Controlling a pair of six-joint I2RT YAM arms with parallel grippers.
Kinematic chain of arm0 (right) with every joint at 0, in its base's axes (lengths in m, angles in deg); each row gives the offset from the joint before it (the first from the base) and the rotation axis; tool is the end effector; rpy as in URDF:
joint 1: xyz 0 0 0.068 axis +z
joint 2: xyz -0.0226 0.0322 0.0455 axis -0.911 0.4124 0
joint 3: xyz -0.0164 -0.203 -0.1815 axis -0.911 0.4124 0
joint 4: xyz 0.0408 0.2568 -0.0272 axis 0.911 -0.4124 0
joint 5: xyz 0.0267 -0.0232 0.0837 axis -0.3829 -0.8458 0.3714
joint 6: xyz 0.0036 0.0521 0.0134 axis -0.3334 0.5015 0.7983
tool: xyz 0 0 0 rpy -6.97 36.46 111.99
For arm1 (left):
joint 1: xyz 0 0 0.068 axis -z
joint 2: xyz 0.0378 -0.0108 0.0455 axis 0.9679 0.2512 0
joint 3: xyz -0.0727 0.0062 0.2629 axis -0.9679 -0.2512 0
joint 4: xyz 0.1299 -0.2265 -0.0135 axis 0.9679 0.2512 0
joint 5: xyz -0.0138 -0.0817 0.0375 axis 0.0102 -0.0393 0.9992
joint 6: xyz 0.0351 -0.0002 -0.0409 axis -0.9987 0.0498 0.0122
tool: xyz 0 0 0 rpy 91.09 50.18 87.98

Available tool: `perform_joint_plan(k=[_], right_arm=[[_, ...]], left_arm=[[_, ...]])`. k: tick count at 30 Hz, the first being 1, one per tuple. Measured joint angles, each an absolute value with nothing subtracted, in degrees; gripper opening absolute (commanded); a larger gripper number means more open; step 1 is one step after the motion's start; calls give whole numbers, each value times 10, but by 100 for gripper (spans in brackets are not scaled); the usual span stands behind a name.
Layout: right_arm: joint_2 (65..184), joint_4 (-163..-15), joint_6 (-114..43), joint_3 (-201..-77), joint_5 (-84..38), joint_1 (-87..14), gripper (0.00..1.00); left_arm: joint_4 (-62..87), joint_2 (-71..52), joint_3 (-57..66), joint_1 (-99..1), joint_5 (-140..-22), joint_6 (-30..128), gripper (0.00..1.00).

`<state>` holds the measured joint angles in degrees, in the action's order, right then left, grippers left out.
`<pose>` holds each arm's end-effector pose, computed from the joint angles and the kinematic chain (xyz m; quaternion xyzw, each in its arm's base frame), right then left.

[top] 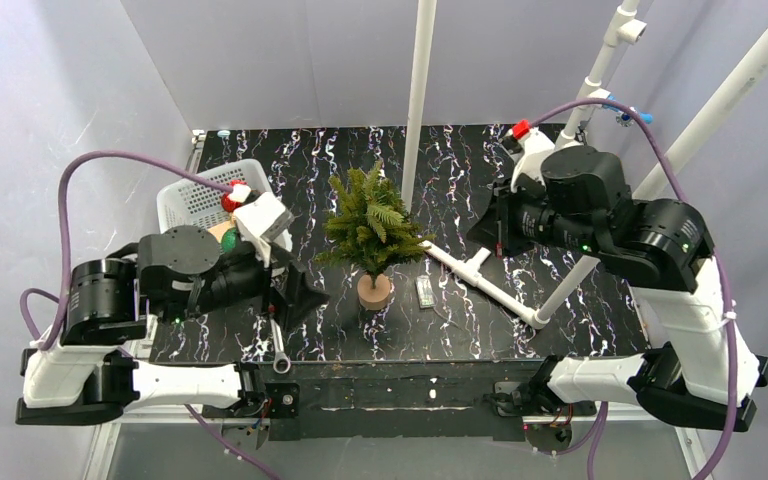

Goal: Decorate the small christmas tree
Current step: Pick up the decoration item from the center of the board.

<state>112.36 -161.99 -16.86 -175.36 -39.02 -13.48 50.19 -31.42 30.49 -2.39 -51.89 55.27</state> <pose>0.1004 0.1208 0.5150 -0.1634 0.8524 0.2607 0.4228 0.0407 -0.0906 0.5586 0.1744 0.6271 -0.4523 0.6097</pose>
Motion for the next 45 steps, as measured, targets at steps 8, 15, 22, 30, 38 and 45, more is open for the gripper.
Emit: perform_joint_plan(k=[8,15,22,30,38,45], right_arm=[[1098,-1576,-117,-1769,-321,-135,1],[1077,-1529,-98,-1751,-291,-135,1],[1065,-1502,-93,-1718,-266,-135,1],[1048,-1488,-83,-1682,-238,-135,1],[1009,-1464,-86,-1640,-208,-135,1],[998,-1491,-109,-1632,-198,-135,1]], left_arm=[[454,-188,417,-24,-694,555,96],[411,-152,424,-23,-731,561,97],[345,-159,401,-23,-727,582,98],[298,-154,393,-23,-735,600,97],[266,-130,374,-23,-719,609,92],[274,-123,396,-23,-696,585,93]])
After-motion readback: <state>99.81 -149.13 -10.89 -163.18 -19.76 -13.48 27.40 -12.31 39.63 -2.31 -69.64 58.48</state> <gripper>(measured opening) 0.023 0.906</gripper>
